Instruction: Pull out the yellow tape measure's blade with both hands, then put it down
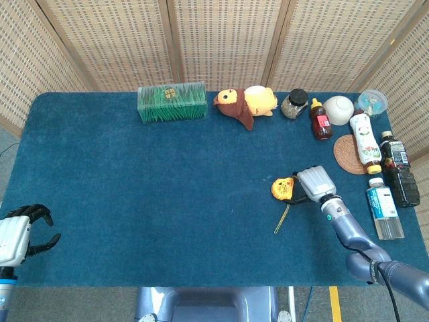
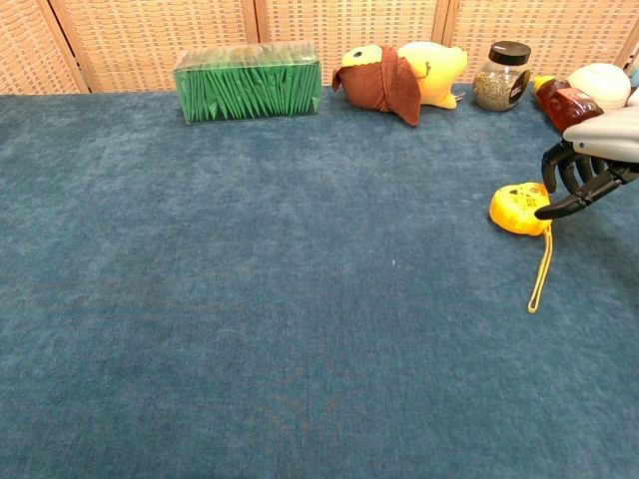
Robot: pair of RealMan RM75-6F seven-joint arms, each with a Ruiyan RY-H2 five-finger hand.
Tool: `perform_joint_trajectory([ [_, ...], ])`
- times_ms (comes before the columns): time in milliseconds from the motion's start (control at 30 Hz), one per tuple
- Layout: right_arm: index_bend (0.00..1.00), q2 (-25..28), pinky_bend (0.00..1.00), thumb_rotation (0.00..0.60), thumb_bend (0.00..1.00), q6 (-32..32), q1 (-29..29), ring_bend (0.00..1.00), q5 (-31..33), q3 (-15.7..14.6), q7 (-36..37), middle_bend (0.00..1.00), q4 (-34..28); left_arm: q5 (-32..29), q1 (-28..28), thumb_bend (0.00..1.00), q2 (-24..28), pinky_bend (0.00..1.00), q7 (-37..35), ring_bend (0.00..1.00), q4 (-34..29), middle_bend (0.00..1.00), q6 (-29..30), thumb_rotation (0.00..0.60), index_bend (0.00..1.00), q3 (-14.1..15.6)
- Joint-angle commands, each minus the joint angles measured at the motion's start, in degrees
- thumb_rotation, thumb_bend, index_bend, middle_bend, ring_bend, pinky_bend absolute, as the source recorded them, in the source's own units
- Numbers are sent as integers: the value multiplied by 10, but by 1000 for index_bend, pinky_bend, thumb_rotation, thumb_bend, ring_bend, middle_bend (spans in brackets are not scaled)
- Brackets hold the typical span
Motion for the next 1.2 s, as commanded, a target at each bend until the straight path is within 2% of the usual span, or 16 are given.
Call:
perform_joint_trajectory([
  [33,389,1,360,170,90,1,2,445,0,2,0,505,-6,1,0,193,0,327,-1,303,1,383,0,591,538,0],
  [333,389,1,363,172,91,3,11,444,-8,6,-3,505,-33,0,2,192,0,327,-5,302,5,383,-1,586,538,2],
  [600,389,-6,360,174,90,-3,24,445,-8,11,-2,505,-19,0,6,193,3,327,-8,303,7,383,2,589,538,3],
  [800,389,8,359,172,91,5,14,445,-3,9,6,505,-18,-2,6,192,3,327,-7,303,6,383,1,587,538,3],
  [1200,388,-5,355,117,91,-31,26,441,9,8,18,505,20,1,2,193,2,327,5,303,-3,383,-1,591,538,1],
])
